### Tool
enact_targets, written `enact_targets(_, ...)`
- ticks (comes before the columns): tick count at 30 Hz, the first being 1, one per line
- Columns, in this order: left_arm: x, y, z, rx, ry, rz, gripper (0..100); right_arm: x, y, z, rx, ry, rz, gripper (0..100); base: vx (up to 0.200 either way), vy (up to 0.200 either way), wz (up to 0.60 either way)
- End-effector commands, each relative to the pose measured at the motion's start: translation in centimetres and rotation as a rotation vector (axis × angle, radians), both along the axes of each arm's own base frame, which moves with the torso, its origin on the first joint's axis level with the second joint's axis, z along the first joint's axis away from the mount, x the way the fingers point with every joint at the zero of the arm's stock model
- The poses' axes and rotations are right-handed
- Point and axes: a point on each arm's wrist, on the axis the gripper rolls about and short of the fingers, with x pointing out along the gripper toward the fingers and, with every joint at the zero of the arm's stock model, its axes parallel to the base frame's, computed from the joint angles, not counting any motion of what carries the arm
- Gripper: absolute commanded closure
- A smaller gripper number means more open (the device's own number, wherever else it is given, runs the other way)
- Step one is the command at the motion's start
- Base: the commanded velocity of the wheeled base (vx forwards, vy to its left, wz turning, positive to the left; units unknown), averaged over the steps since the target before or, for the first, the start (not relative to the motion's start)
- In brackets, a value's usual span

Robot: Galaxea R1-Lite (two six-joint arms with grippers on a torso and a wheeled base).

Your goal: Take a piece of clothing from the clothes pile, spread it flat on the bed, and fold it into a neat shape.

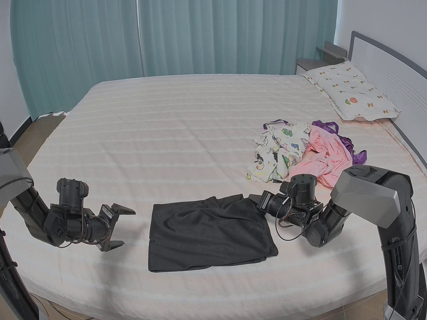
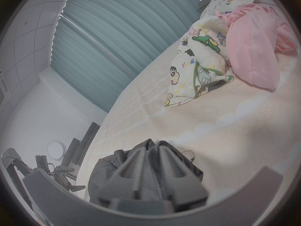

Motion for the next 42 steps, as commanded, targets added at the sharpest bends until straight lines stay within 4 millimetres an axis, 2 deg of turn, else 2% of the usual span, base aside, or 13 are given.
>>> enact_targets(1,0.0,0.0,0.0,0.0,0.0,0.0,0,-0.1,-0.1,-0.2,0.001,0.003,-0.001,100,0.0,0.0,0.0)
enact_targets(7,0.1,0.0,0.0,-0.002,-0.001,0.002,0,0.1,-0.2,0.1,0.01,-0.008,-0.023,100,0.0,0.0,0.0)
enact_targets(17,0.1,0.0,0.0,-0.002,-0.001,0.002,0,1.2,-2.5,0.3,0.023,-0.011,-0.084,100,0.0,0.0,0.0)
enact_targets(28,0.1,-0.1,0.0,-0.001,-0.003,-0.002,0,1.7,-3.2,0.3,0.054,0.0,-0.116,100,0.0,0.0,0.0)
enact_targets(40,0.1,-0.1,0.0,-0.001,-0.003,-0.002,0,1.5,-3.7,-0.3,0.041,0.028,-0.126,100,0.0,0.0,0.0)
enact_targets(41,0.1,0.0,0.0,-0.001,-0.003,0.0,0,1.5,-3.7,-0.3,0.041,0.026,-0.126,0,0.0,0.0,0.0)
enact_targets(42,0.1,-0.1,0.0,-0.001,-0.003,-0.002,0,1.4,-3.8,-0.2,0.041,0.027,-0.127,0,0.0,0.0,0.0)
